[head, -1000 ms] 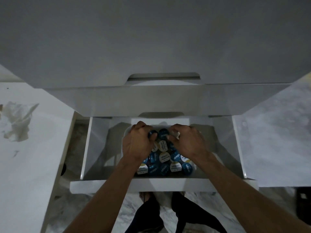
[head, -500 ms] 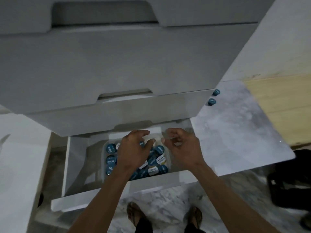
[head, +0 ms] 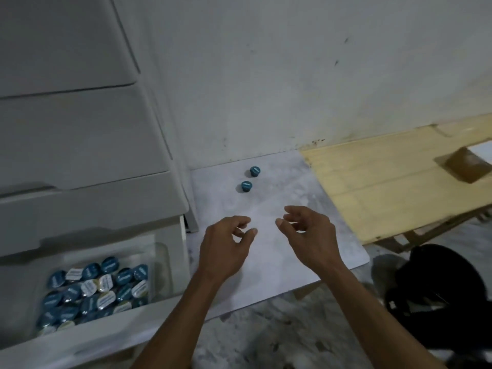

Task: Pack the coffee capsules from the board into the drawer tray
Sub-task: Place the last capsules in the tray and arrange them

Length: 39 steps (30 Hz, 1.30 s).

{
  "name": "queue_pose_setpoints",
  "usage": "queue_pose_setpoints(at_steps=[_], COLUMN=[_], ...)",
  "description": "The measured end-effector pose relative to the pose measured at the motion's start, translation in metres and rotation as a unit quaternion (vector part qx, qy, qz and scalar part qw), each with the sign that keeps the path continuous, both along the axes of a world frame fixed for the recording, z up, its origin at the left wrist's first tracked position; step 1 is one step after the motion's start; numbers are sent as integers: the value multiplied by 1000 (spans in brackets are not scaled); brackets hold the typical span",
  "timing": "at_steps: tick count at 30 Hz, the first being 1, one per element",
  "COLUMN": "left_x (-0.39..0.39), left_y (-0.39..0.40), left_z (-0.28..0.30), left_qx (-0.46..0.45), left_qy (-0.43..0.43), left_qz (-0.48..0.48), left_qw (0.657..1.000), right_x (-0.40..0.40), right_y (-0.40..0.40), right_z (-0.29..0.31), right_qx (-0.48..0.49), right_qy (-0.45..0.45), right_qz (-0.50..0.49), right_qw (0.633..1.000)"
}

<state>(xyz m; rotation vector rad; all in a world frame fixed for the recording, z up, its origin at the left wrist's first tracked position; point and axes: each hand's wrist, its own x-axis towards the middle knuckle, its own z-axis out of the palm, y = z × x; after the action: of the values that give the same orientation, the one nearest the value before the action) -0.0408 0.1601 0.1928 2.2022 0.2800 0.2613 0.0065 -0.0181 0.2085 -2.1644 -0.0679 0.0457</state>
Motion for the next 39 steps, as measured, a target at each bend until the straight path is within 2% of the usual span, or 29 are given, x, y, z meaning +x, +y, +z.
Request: queue_pose_setpoints(at_steps=[5, 17, 22, 26, 32, 39], left_x=[26, 144, 181, 201, 218, 228], left_y=[-35, -5, 3, 3, -6, -10], left_z=[-3, -43, -75, -117, -177, -213], left_qx=[14, 24, 19, 23, 12, 76], left_qy=[26, 60, 83, 98, 29, -64], left_qz=[24, 101, 135, 146, 174, 218], left_qw=[999, 993, 987, 984, 984, 971], right_x=[41, 152, 200, 235, 272, 286], right_y=[-29, -4, 20, 42, 59, 70], right_z=[-6, -41, -74, -117, -187, -246], right_qx=[-15, -43, -61, -74, -57, -72], right_qy=[4, 35, 44, 17, -41, -161], right_qz=[9, 49, 66, 92, 129, 115], right_qw=[1000, 997, 995, 993, 989, 978])
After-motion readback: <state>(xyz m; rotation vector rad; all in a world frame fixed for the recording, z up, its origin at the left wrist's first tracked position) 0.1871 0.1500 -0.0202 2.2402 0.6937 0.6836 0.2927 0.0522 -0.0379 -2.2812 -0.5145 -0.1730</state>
